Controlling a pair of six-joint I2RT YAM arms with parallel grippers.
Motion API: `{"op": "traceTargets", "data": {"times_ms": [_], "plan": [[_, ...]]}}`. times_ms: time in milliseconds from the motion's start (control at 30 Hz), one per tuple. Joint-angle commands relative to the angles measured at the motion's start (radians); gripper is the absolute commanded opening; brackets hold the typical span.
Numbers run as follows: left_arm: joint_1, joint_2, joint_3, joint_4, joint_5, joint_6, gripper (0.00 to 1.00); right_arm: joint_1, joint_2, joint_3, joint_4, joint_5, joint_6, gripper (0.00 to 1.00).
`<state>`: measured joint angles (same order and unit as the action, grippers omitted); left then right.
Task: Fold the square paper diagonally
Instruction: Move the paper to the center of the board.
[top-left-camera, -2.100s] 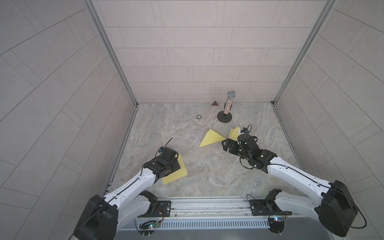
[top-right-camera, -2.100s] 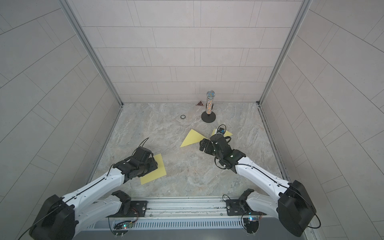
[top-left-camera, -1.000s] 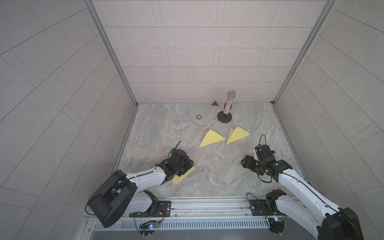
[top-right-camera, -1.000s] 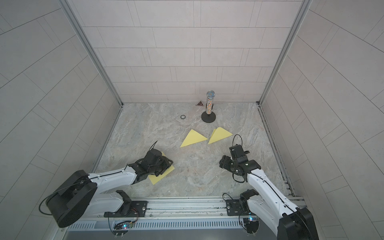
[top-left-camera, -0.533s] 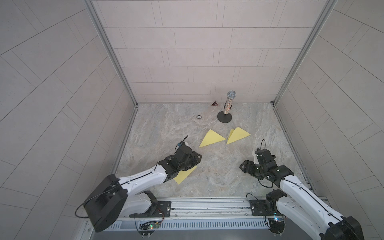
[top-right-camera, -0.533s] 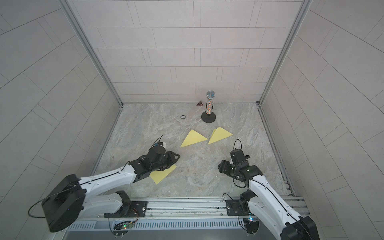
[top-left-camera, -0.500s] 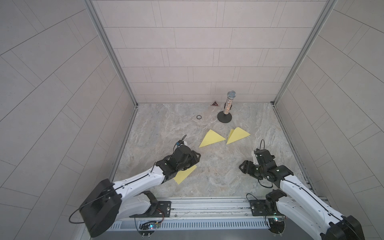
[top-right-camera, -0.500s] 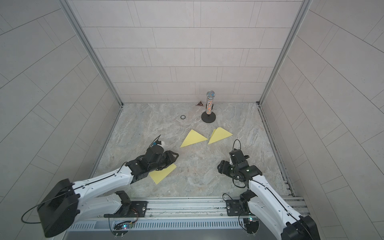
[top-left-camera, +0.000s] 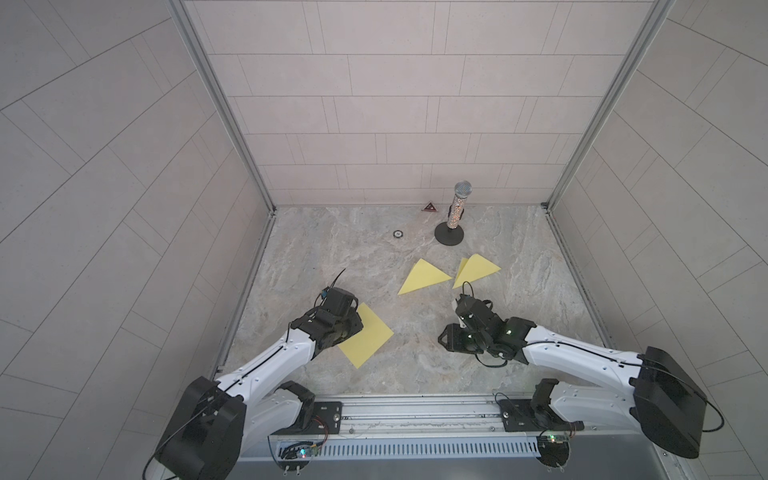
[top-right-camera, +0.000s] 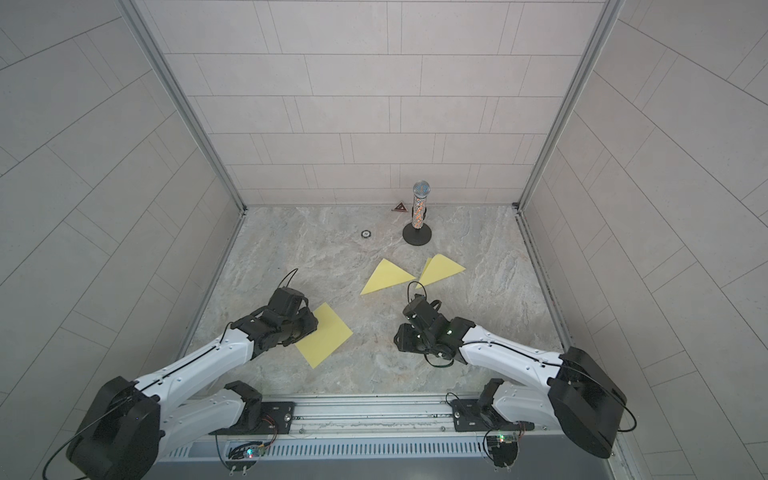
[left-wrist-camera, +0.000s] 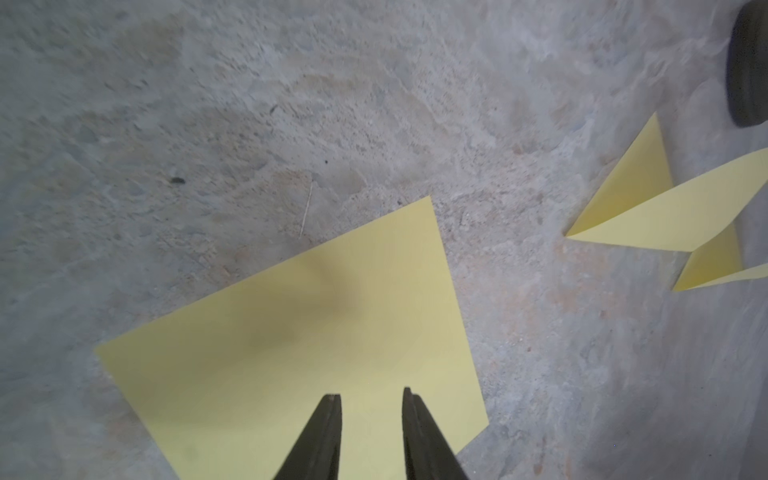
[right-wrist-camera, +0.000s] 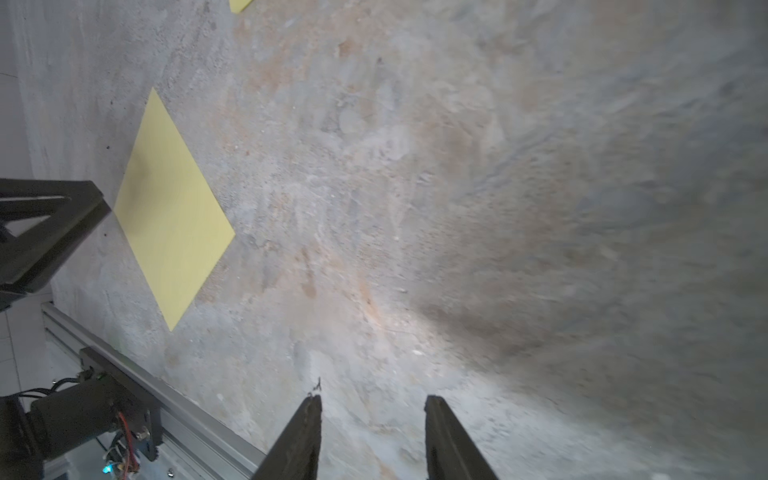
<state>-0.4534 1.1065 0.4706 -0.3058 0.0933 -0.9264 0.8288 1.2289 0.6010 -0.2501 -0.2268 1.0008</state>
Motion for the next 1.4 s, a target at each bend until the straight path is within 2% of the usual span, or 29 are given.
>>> {"op": "traceTargets", "data": {"times_ms": [0, 167, 467, 967, 1367], "plan": [[0.007, 0.026, -0.025, 0.008, 0.024, 0.030, 0.31, 0.043, 0.080, 0.063, 0.099, 0.026, 0.059, 0.43], [0.006, 0.048, -0.045, 0.010, -0.002, 0.053, 0.31, 0.108, 0.234, 0.177, 0.100, 0.055, 0.091, 0.43], [0.007, 0.078, -0.082, 0.032, -0.004, 0.061, 0.30, 0.141, 0.416, 0.243, 0.186, 0.035, 0.160, 0.41], [0.007, 0.076, -0.104, 0.031, -0.014, 0.073, 0.29, 0.153, 0.591, 0.323, 0.209, 0.064, 0.141, 0.39], [0.006, 0.043, -0.120, 0.022, -0.010, 0.071, 0.29, 0.151, 0.637, 0.331, 0.294, 0.059, 0.133, 0.41]]}}
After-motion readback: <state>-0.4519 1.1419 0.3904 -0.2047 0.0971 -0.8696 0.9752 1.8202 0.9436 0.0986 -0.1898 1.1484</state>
